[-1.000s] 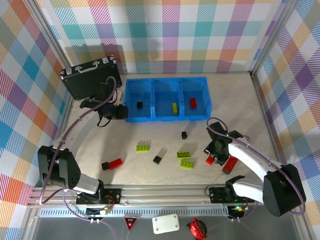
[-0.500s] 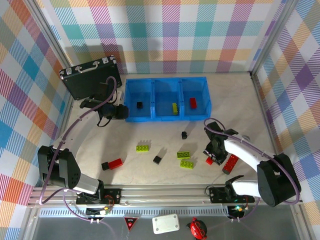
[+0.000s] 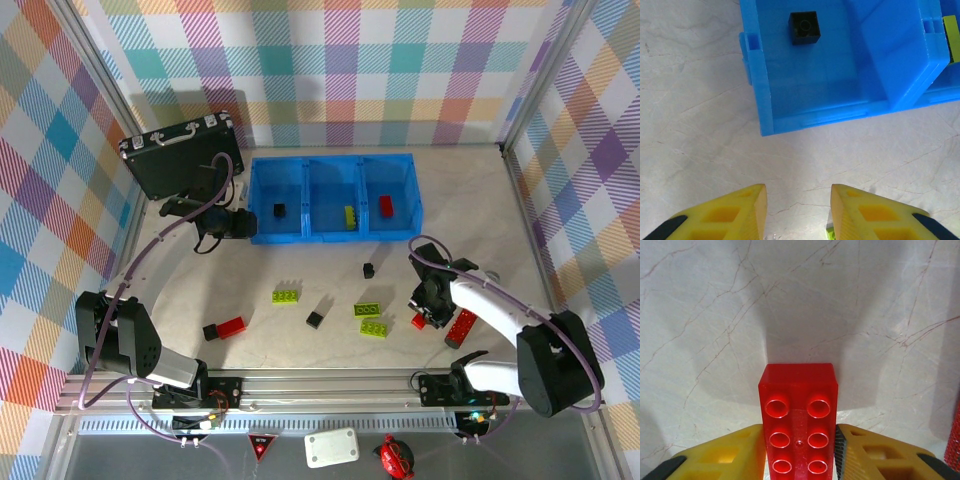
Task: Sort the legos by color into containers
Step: Pick up the lego from the bottom-right of the table.
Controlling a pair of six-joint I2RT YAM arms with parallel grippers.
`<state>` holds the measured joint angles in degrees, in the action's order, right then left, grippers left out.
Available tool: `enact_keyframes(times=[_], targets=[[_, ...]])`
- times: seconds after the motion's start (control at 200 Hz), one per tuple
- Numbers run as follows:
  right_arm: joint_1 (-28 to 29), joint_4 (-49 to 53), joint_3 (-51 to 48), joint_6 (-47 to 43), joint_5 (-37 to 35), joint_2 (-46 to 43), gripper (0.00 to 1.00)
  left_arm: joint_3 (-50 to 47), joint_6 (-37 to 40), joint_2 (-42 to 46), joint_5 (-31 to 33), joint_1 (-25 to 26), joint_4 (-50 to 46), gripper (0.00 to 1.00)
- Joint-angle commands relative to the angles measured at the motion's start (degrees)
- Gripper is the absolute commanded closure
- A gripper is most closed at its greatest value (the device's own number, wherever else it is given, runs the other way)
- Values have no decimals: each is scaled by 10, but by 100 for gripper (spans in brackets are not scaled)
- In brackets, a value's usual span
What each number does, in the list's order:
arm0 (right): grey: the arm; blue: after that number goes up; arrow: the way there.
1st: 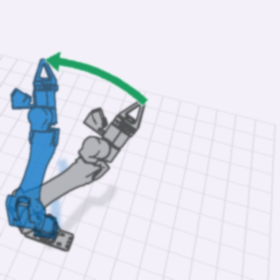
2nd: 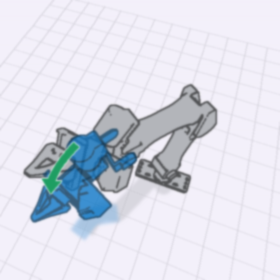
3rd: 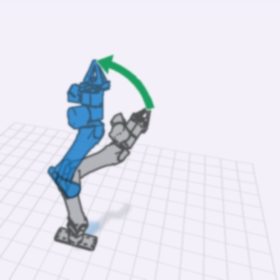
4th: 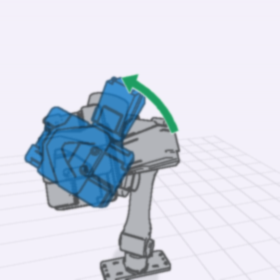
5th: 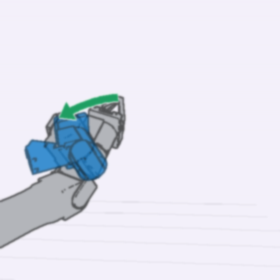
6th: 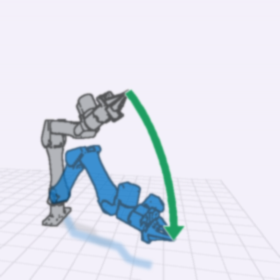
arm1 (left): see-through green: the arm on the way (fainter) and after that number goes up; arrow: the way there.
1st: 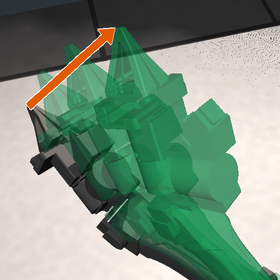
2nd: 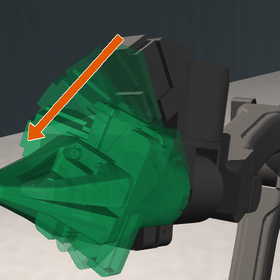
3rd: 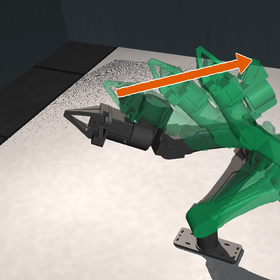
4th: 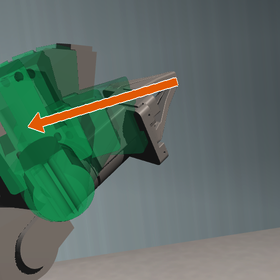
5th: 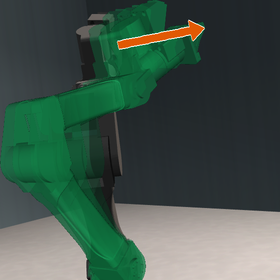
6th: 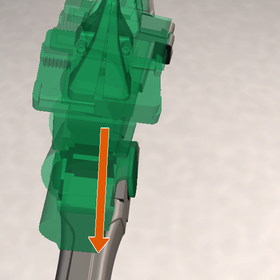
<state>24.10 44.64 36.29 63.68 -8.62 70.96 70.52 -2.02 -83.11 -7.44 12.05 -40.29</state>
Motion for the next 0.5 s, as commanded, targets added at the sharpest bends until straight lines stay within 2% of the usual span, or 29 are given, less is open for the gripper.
enact_keyframes(times=[0.0, 0.315, 0.495], targets=[[3, 17, -5, -3, -11, -15, 60, -7, 7, 9, -7, -10, 4, 62], [3, 20, -2, -23, -18, -29, 66, -6, 8, 8, -8, -9, 3, 62], [3, 32, 20, -73, -33, -31, 67, -6, 8, 11, -6, -9, 2, 62]])
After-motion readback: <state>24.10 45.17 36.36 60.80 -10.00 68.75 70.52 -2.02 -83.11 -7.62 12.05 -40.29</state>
